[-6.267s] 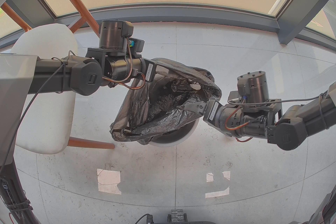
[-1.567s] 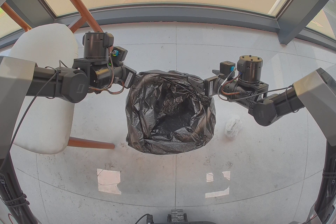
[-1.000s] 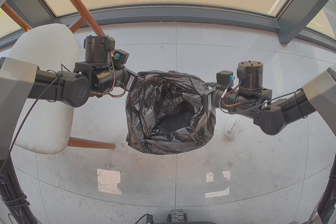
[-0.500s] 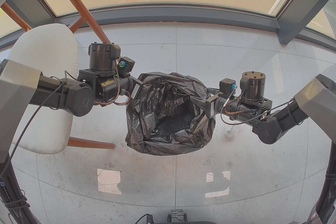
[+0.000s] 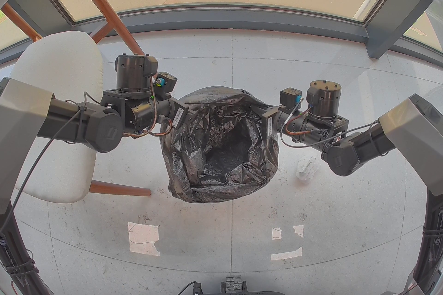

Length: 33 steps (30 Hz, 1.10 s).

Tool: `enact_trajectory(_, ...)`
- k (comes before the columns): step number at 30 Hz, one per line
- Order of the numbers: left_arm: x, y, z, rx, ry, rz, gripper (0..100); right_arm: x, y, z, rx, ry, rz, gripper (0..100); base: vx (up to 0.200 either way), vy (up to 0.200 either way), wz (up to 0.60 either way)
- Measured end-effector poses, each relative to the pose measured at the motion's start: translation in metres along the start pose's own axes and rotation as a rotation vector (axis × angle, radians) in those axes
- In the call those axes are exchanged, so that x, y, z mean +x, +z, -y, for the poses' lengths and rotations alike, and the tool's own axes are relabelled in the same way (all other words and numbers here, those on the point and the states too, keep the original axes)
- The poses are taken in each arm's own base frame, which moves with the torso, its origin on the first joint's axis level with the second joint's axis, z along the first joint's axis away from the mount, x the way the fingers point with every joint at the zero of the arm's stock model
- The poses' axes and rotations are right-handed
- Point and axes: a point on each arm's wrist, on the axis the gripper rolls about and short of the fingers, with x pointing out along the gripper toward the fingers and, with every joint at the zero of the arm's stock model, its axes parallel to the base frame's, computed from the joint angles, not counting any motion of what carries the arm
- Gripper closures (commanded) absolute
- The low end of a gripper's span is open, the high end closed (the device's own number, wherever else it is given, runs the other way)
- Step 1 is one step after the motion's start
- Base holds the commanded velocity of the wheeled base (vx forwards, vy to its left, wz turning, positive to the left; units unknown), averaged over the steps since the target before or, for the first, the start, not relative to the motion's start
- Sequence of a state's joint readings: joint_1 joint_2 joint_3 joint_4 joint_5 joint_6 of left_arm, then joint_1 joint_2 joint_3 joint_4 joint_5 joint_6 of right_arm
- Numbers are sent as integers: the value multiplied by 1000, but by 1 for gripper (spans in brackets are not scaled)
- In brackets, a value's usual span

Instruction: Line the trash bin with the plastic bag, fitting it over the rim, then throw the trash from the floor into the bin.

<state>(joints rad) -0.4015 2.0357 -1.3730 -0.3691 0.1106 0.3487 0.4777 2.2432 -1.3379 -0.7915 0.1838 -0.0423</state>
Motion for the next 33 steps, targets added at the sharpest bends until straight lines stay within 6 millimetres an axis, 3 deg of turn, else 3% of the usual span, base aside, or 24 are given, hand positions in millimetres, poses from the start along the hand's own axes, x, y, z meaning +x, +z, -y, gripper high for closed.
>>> enact_trajectory(10,-2,-3,-13,7,29,-6,0,22,29,15,-11,-22,76,100,0,0,0)
enact_trajectory(11,-2,-4,-16,10,36,-8,0,25,29,18,-10,-27,74,0,0,0,0)
enact_trajectory(22,0,-9,-28,13,63,-20,0,30,17,22,9,-22,20,0,0,0,0)
enact_trajectory(27,0,-12,-31,33,69,-29,0,16,21,18,19,3,-1,0,0,0,0)
enact_trajectory(33,3,-26,-49,103,78,-56,0,-13,19,20,38,3,-55,0,0,0,0)
